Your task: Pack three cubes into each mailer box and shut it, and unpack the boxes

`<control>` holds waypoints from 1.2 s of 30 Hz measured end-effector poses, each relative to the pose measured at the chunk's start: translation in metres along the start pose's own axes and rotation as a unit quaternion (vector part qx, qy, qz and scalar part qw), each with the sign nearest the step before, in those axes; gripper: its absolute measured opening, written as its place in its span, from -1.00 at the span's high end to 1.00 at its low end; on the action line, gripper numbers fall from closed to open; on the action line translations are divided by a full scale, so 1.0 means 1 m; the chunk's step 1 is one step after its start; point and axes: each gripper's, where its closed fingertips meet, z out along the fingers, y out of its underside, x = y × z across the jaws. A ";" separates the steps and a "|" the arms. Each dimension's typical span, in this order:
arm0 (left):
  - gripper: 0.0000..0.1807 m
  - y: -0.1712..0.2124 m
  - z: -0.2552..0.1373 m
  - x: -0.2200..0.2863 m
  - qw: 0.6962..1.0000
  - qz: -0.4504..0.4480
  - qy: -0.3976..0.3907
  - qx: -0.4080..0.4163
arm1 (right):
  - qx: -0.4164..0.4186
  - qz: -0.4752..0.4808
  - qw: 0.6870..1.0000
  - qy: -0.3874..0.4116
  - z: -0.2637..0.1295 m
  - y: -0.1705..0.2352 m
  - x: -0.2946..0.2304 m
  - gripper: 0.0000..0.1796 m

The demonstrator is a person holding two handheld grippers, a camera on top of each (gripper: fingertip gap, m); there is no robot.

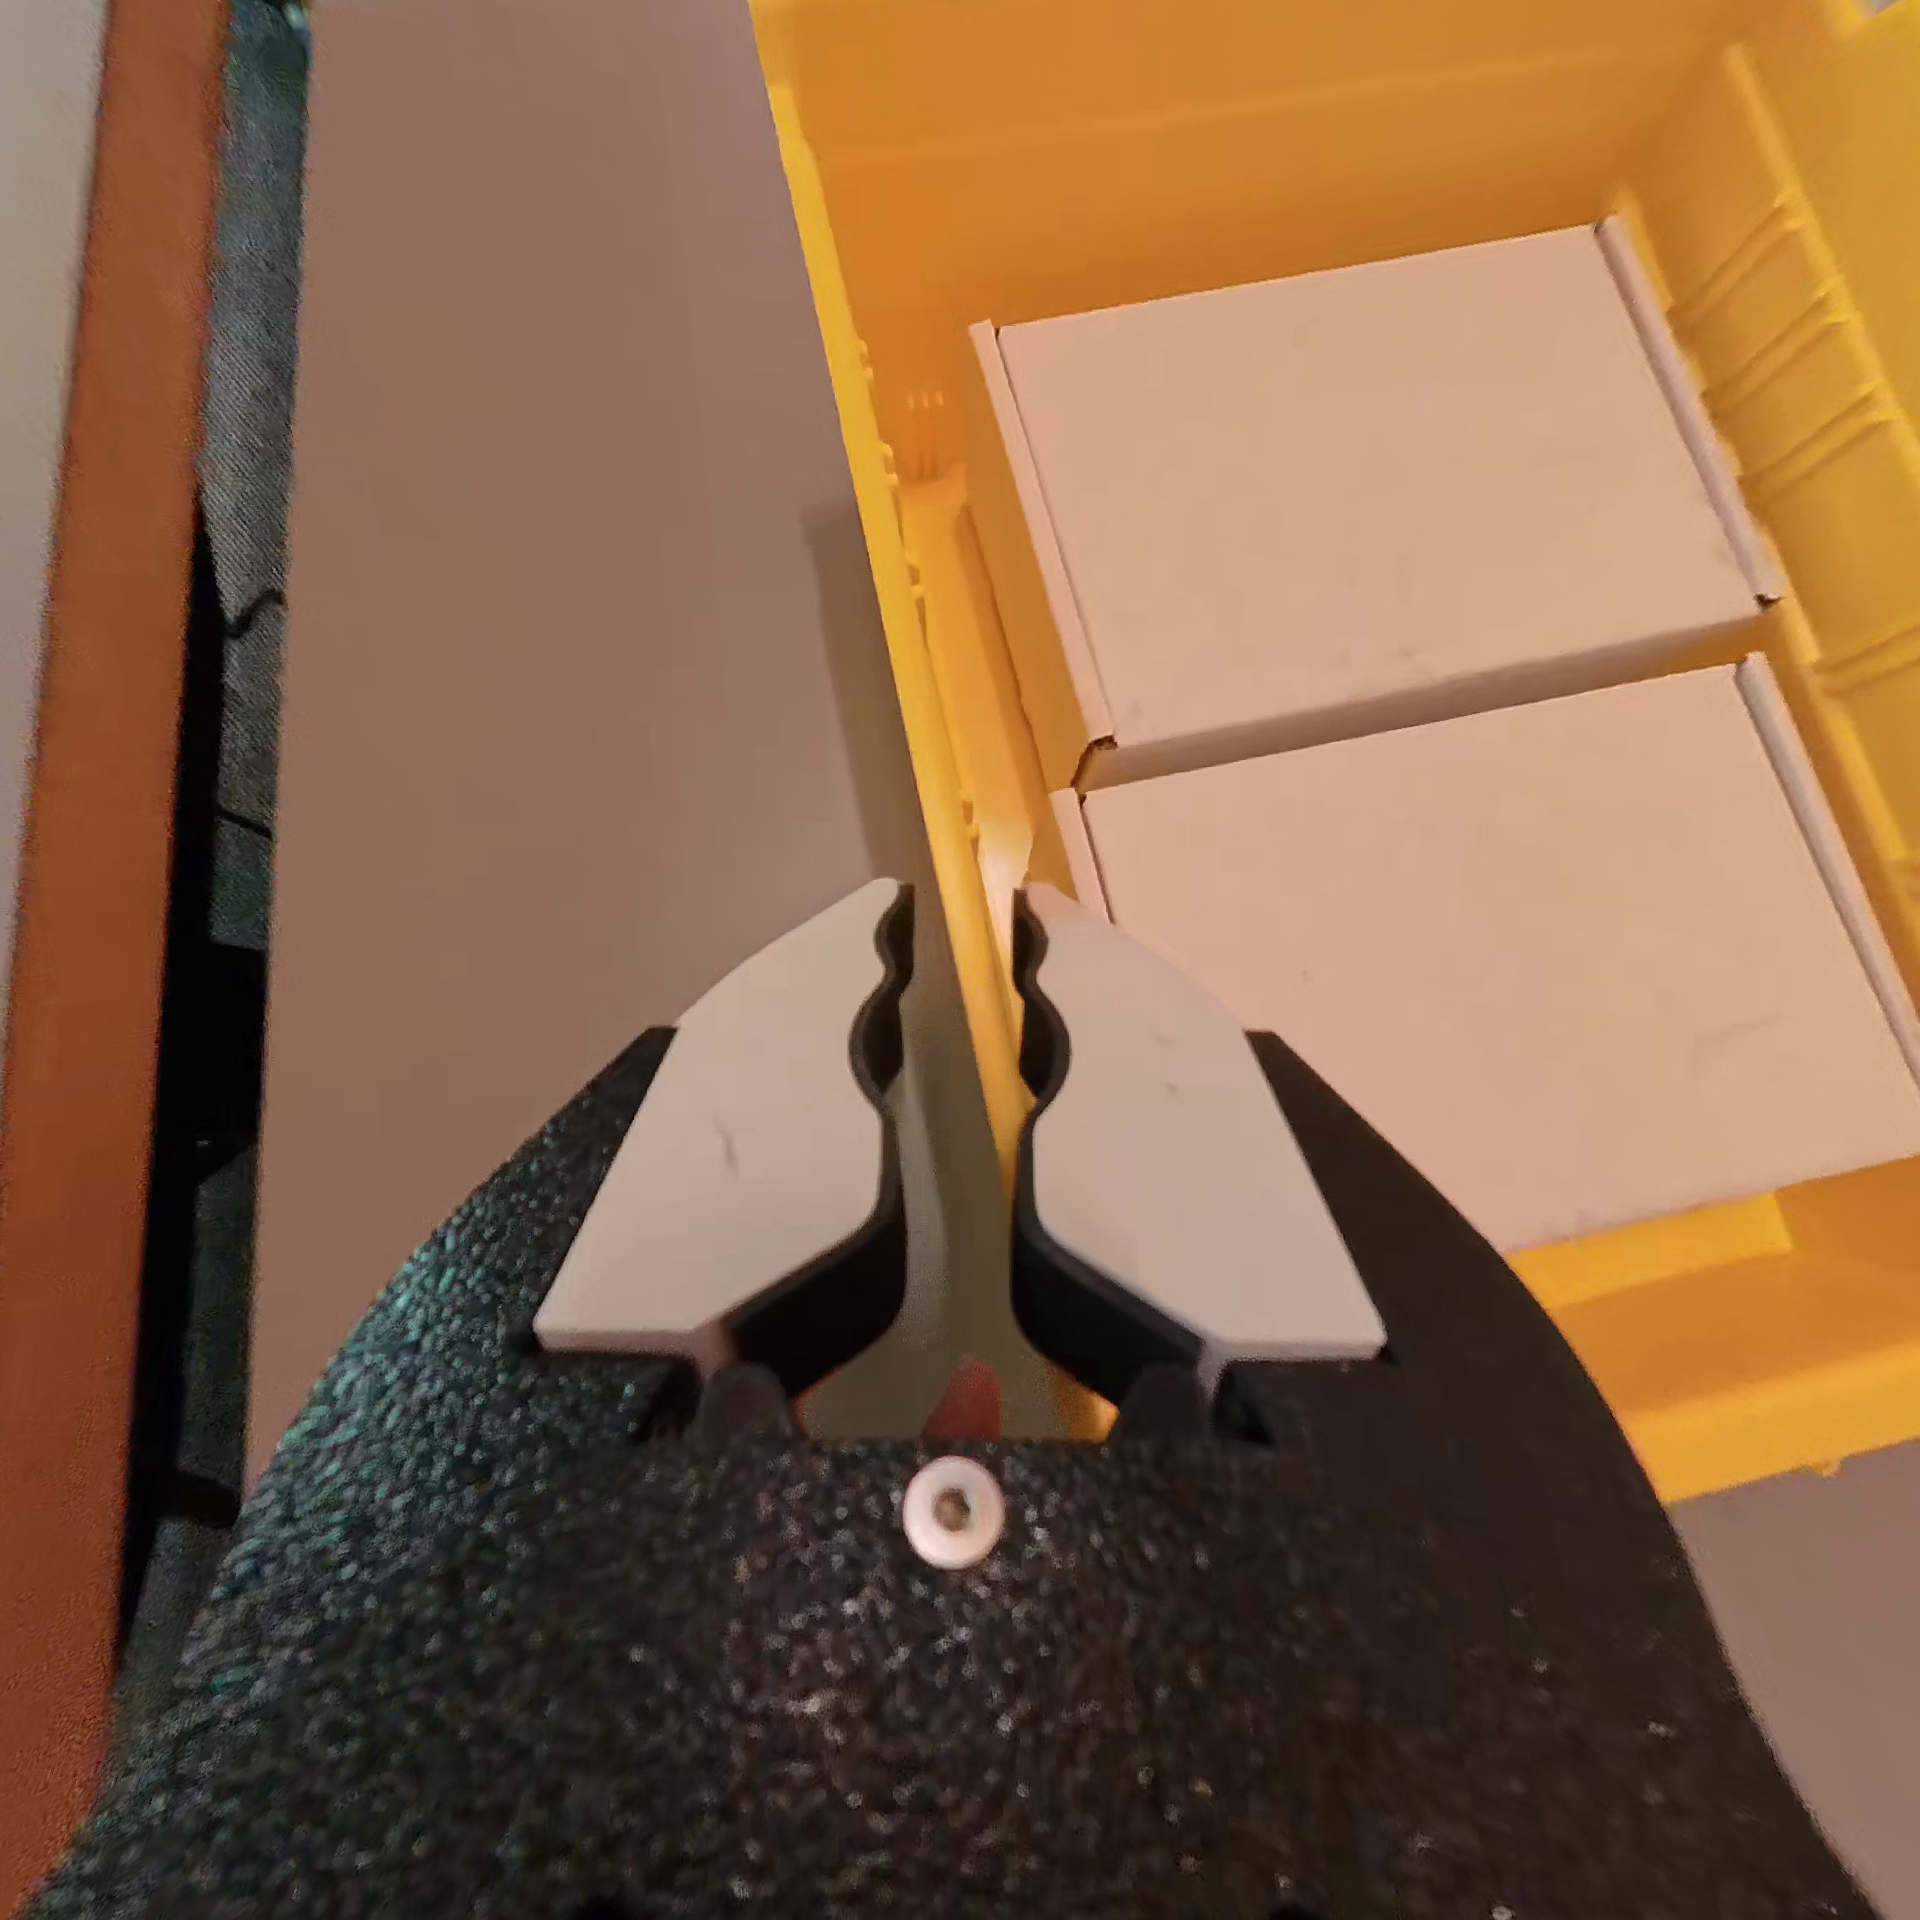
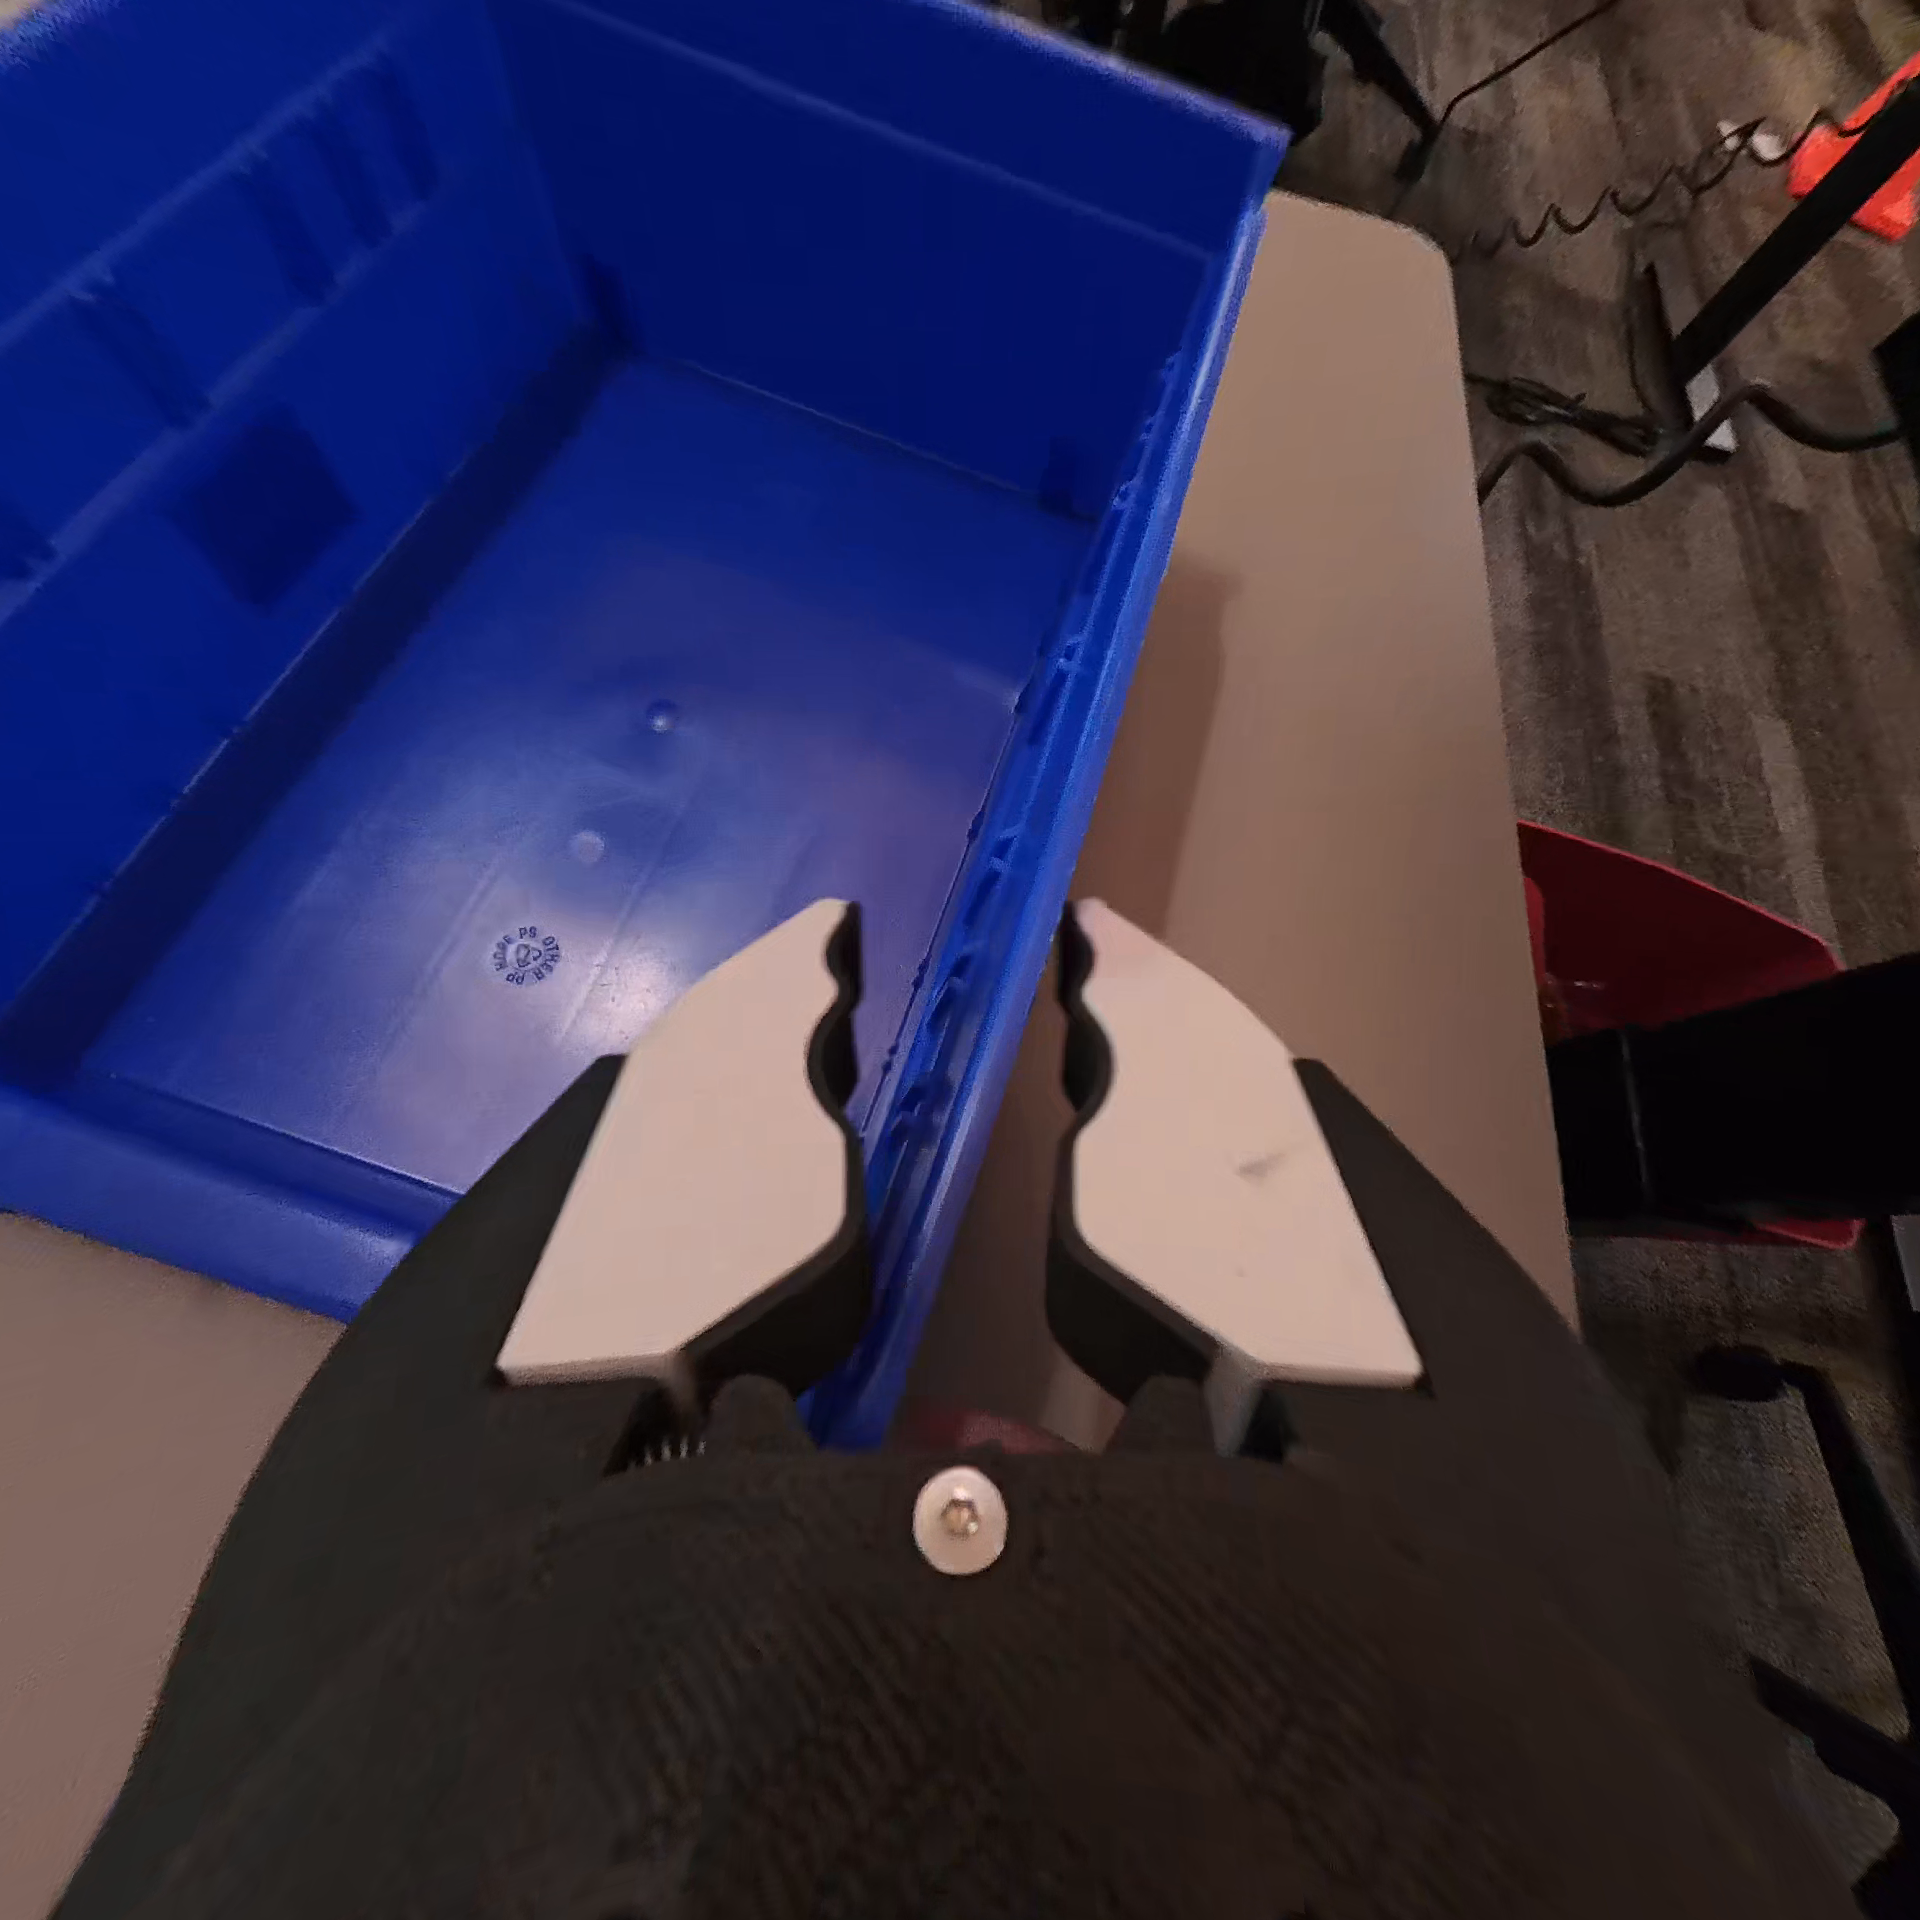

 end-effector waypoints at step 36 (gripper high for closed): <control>-0.36 0.037 0.026 0.119 0.797 0.521 0.173 -0.252 | 0.114 -0.124 0.931 -0.325 -0.108 -0.023 -0.274 -0.20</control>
